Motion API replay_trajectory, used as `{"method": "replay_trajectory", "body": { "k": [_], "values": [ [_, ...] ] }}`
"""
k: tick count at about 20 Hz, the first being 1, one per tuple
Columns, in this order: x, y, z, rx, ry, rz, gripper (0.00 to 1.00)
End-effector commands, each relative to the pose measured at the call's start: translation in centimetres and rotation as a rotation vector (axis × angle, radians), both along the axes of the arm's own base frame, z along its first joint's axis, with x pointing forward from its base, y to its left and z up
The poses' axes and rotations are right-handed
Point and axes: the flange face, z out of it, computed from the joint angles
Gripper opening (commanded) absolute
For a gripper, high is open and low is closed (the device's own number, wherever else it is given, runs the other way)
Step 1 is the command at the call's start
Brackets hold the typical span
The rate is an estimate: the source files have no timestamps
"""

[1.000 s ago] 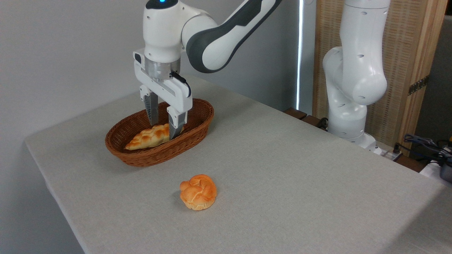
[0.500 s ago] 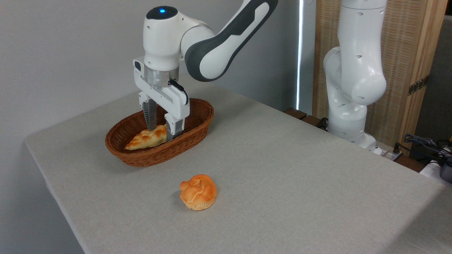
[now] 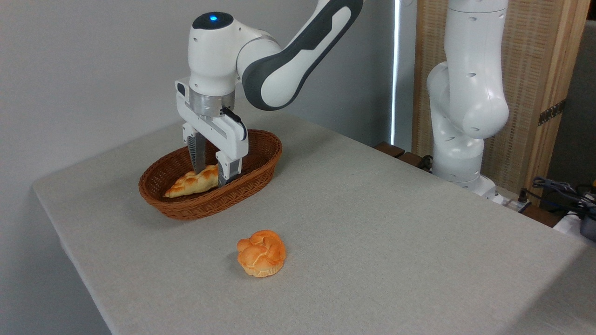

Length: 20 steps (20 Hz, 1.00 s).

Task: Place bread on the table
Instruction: 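Close the gripper on the middle of the braided roll, then lift the braided roll out of the basket and carry it beside the bun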

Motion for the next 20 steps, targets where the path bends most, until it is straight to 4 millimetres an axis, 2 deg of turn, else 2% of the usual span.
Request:
{"method": "replay_trajectory", "body": {
  "k": [1, 11, 14, 17, 20],
  "values": [
    [0.0, 0.1, -0.1, 0.012, -0.035, -0.069, 0.28],
    [0.0, 0.2, 0.1, 0.010, -0.031, -0.069, 0.28],
    [0.2, 0.9, 1.2, 0.010, -0.009, -0.062, 0.28],
    [0.6, 1.0, 3.3, 0.015, 0.027, -0.076, 0.28],
    [1.9, 2.6, 5.4, 0.006, 0.052, -0.056, 0.28]
  ]
}}
